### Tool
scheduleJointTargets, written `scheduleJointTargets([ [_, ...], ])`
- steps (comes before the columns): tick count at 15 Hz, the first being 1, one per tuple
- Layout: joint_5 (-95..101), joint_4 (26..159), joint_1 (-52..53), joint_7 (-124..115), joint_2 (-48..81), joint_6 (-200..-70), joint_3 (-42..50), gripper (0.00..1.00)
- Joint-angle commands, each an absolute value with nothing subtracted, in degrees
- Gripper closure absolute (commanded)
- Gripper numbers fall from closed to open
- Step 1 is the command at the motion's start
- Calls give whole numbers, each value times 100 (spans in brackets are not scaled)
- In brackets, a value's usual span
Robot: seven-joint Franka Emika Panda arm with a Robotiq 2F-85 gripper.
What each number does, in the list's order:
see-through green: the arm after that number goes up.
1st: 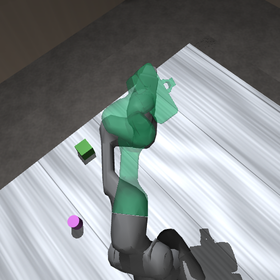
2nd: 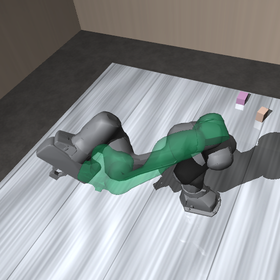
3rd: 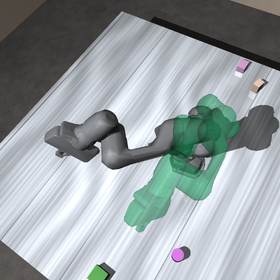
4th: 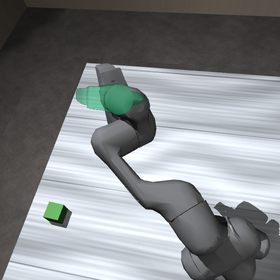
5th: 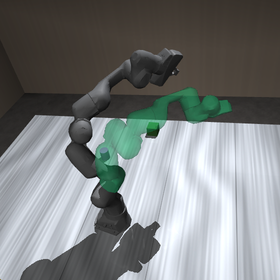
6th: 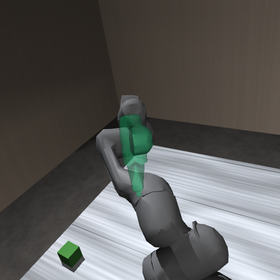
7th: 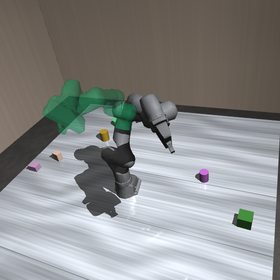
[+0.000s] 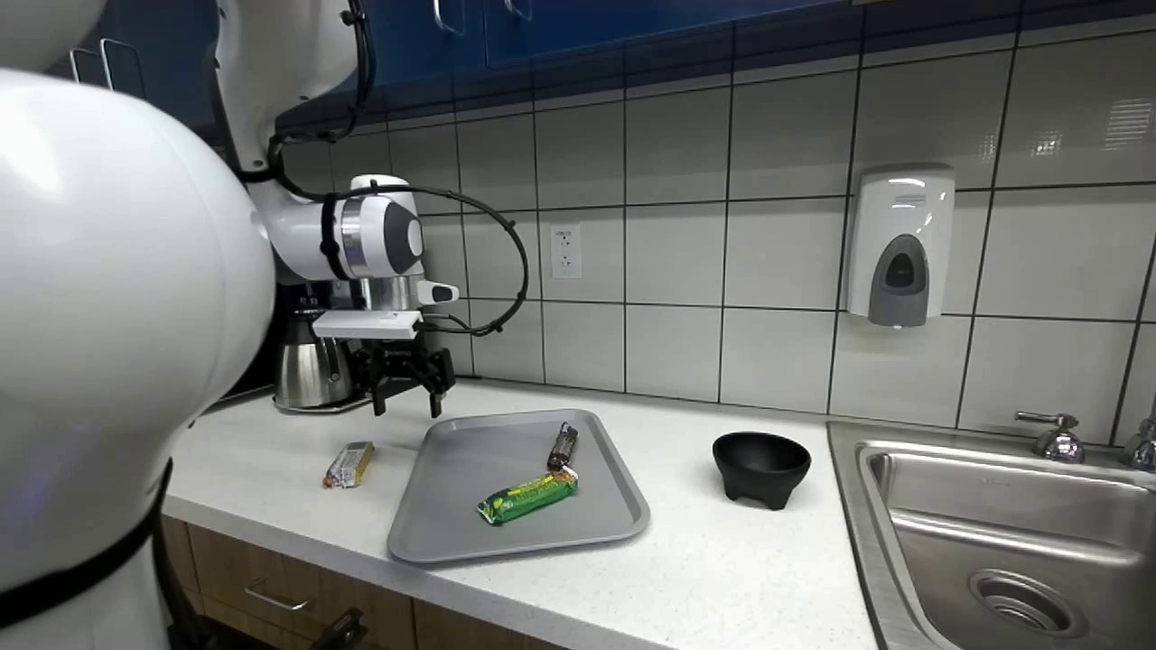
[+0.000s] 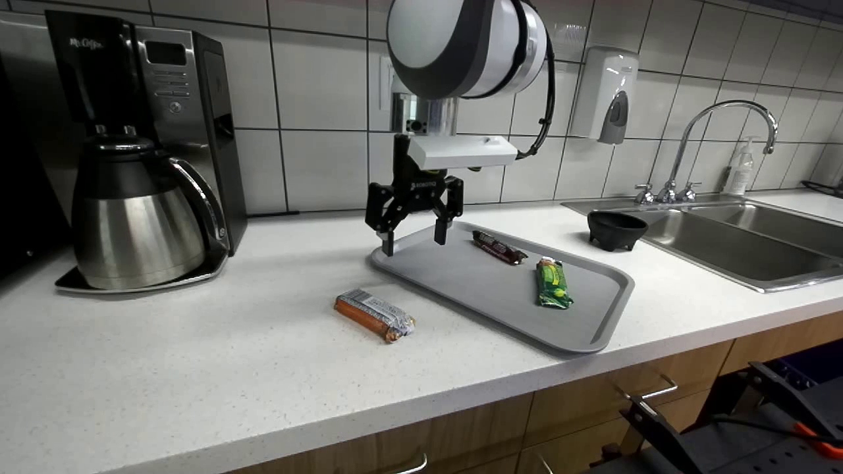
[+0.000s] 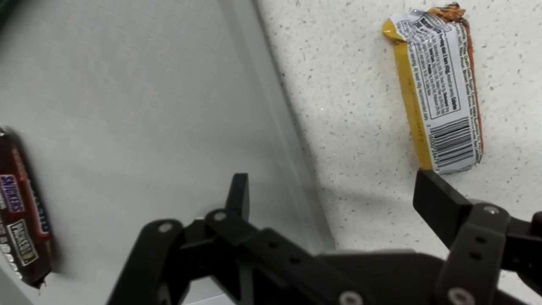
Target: Remove the items from the grey tray and put them on the counter
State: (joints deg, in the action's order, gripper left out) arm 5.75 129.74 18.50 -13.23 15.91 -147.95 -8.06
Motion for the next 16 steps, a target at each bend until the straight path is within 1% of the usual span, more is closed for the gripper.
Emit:
scheduleJointTargets([
  [1, 558, 13283, 1632, -1212, 1204, -14724, -811, 0],
  [9, 533, 13681, 1218, -975, 878, -14793, -686, 0],
  [16, 647, 13746, 876, -712, 958, -14832, -422, 0],
])
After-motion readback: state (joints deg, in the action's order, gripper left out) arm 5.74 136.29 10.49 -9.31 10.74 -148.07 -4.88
